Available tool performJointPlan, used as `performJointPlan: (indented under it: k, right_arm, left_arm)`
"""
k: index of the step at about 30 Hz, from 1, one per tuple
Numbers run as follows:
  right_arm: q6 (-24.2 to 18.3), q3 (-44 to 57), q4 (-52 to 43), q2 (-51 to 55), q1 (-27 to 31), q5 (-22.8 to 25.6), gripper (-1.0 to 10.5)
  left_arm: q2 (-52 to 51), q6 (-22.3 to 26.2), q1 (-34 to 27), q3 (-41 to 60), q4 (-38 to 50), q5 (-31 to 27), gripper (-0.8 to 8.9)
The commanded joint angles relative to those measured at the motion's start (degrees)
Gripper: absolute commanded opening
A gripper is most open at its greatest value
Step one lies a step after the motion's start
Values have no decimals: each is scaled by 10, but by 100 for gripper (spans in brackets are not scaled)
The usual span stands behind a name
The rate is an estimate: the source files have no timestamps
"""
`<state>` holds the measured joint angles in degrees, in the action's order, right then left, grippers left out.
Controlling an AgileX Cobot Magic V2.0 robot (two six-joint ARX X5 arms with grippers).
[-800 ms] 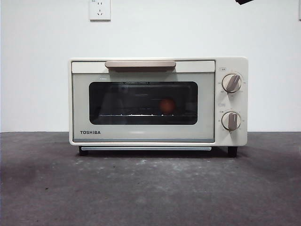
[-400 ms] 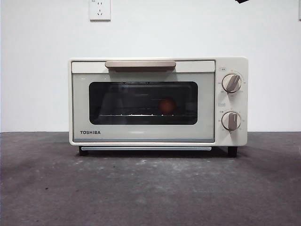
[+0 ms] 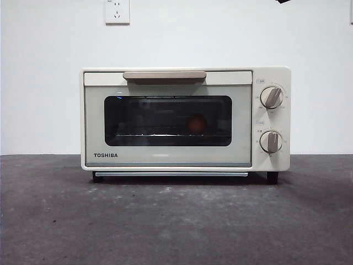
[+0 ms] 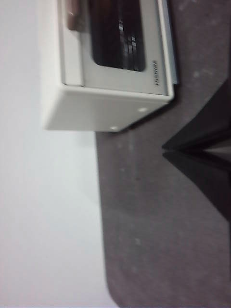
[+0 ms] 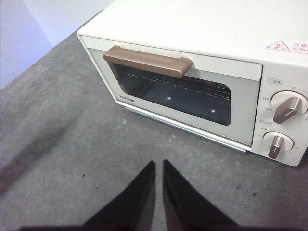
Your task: Eggoven
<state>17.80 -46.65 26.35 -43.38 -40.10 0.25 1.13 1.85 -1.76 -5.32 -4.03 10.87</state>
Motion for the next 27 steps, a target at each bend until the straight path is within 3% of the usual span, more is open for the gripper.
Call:
performJointPlan:
  k: [1, 11, 27]
  right_arm:
    - [-5, -6, -6, -3, -5, 2, 5]
    - [-5, -6, -6, -3, -5, 2, 5]
    - [-5, -6, -6, -3, -5, 2, 5]
  left_arm:
    - [-10, 2, -5, 16, -10, 0, 8]
    - [-10, -6, -5, 52, -59, 0, 8]
    - [-9, -10, -5, 51, -50, 1, 8]
